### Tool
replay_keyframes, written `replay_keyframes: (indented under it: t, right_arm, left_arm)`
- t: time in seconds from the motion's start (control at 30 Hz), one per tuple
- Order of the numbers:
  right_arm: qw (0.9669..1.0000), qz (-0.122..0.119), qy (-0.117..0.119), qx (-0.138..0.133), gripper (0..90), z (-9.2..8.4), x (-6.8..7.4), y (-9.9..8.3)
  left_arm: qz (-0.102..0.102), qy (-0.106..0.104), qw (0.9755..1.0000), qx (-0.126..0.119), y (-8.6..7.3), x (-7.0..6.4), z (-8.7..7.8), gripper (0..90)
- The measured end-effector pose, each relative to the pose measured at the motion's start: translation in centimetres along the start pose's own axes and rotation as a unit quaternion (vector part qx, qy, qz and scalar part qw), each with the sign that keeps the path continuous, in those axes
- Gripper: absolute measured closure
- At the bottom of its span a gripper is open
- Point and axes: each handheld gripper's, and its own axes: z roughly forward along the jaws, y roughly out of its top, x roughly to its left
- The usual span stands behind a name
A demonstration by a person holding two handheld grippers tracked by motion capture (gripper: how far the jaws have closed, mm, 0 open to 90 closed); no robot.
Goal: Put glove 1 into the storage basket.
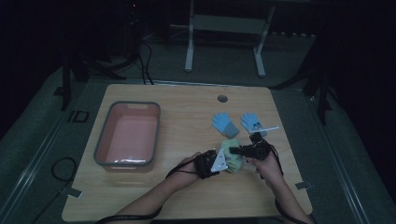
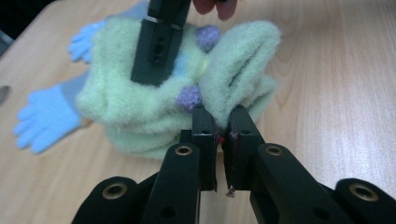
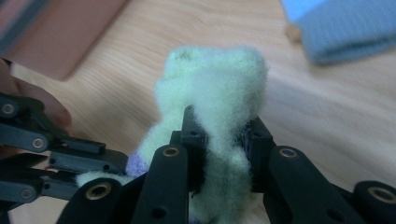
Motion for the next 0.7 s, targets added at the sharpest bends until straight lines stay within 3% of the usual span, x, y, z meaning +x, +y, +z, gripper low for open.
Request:
replay_keyframes:
  t: [0.4, 0.7]
  right_arm:
    - [0.9997, -0.023, -0.008, -0.005, 75.9, 0.9, 3.3, 3.3]
    - [0.9993, -0.037, 0.002, -0.006, 75.9, 1.8, 5.4, 5.6]
  left_arm:
    - [-0.011, 0.036, 0.9993, 0.001, -0.2, 1.7, -3.6, 84.8]
    - [-0.022, 0.055, 0.9982, 0.005, -0.7, 3.3, -6.6, 84.9]
